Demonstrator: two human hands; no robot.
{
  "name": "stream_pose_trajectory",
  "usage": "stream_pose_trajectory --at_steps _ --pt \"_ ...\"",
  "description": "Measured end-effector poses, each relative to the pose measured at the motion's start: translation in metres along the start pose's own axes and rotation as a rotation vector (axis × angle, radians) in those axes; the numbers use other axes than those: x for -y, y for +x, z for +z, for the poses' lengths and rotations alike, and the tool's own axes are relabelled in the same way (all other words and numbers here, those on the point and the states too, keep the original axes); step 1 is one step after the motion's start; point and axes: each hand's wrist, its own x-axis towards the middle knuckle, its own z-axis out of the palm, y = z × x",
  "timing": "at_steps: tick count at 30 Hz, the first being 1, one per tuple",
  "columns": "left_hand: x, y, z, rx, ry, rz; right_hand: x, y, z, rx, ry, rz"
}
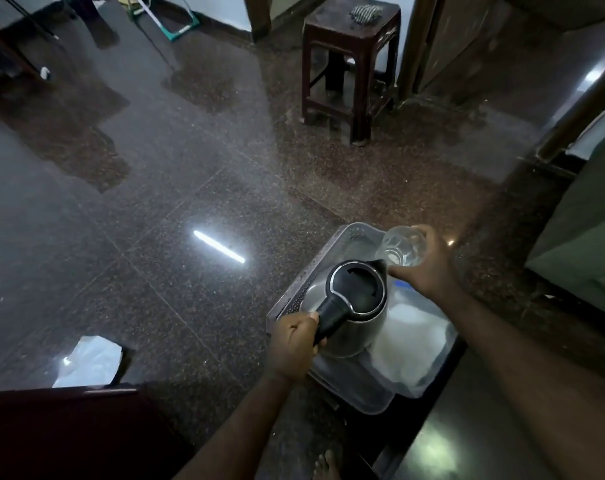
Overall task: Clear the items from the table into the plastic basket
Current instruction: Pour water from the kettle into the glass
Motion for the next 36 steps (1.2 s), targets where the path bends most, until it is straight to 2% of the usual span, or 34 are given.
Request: stream_pose_trajectory --at_steps 4,9,16,26,36 --pt "-0.048 -0.026 -0.009 0.124 0.046 0.071 0.023 -0.044 -0.065 -0.023 0.08 -0.021" --pt "-0.131 -0.071 -0.004 0.249 0.068 0.107 0.05 -0.113 -0.154 -0.104 -0.013 -0.019" --pt "-0.236 -0.139 0.058 0.44 0.209 0.17 0.082 -0.22 -0.249 -0.148 0.067 0.042" --pt "-0.297 -0.194 0.175 0.684 0.522 0.328 0.048 -0.316 -0.338 -0.392 0.072 0.206" --pt "-0.326 -0.249 0.261 0.852 0.753 0.334 0.019 -0.372 -0.387 -0.531 0.056 0.257"
